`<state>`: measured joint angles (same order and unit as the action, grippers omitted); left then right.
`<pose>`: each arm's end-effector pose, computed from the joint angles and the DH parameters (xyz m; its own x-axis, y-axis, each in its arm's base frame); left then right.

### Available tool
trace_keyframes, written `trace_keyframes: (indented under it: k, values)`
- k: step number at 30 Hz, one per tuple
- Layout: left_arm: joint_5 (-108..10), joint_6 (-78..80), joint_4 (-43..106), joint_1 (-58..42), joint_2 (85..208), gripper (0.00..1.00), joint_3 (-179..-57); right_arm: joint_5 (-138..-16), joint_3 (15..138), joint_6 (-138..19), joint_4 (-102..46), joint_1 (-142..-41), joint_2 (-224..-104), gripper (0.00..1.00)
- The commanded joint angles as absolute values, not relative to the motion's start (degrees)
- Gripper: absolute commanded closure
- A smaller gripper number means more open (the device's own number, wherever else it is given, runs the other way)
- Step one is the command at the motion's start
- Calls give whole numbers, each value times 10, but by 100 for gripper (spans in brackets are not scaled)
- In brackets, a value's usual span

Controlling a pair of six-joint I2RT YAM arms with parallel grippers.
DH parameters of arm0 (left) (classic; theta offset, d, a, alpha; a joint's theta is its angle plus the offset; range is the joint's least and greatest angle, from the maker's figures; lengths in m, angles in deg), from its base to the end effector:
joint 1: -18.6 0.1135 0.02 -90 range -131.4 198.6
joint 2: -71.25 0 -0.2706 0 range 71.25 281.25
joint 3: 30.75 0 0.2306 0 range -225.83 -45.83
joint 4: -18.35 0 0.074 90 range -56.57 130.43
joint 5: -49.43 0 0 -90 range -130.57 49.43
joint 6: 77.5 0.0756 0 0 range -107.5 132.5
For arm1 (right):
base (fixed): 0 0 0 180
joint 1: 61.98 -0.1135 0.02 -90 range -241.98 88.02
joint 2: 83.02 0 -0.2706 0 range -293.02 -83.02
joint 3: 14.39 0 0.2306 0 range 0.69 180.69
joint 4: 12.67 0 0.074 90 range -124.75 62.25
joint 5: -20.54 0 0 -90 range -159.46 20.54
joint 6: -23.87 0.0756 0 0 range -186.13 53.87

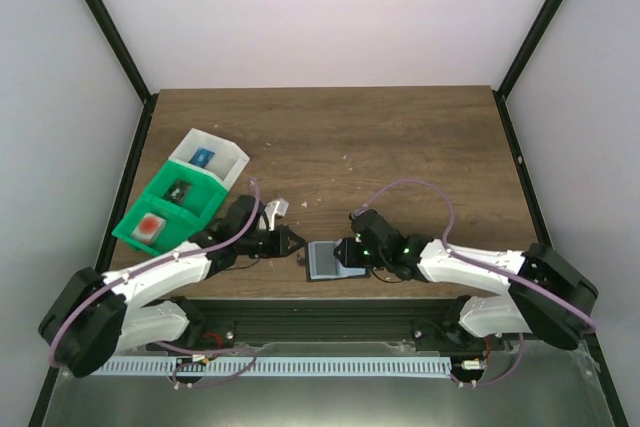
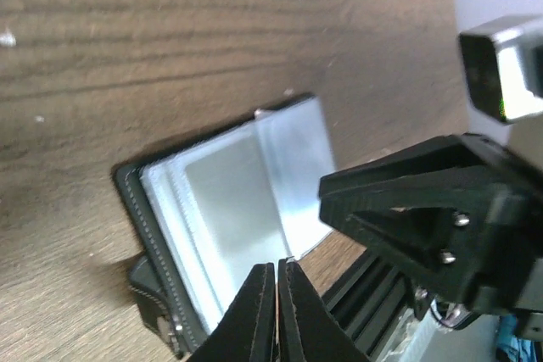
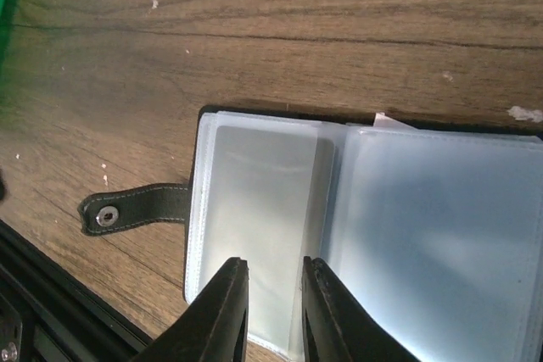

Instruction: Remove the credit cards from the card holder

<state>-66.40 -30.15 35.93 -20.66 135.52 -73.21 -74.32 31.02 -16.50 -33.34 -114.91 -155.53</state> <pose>0.1545 -0.1688 0.1815 -0.9240 -0.0324 -0.3811 0.2778 0.6279 -0.7270 0.1422 0.1988 0.1560 -0.9210 0.0403 -0.3875 -0.1971 0.8097 0.5527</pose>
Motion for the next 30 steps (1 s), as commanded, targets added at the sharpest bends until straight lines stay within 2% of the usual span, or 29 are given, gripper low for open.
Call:
trace_keyframes:
  k: [1, 4, 12, 17, 22, 30]
  values:
    - [-701, -307, 291, -206, 1390, 94, -712, -766, 312, -173, -312, -1145, -1573, 79]
    - [-710, -313, 268, -207, 1413, 91, -704, -772, 325, -172, -317, -1145, -1603, 78]
    - [-732, -346, 205, -207, 1424, 69, -668, -771, 341, -174, -319, -1145, -1666, 79]
    - [-746, -360, 175, -206, 1431, 66, -655, -769, 312, -159, -299, -1145, -1664, 95]
    - [-756, -370, 148, -206, 1443, 64, -653, -772, 294, -150, -289, -1145, -1658, 99]
    - [-767, -384, 98, -206, 1482, 59, -652, -783, 274, -139, -264, -1145, -1650, 99]
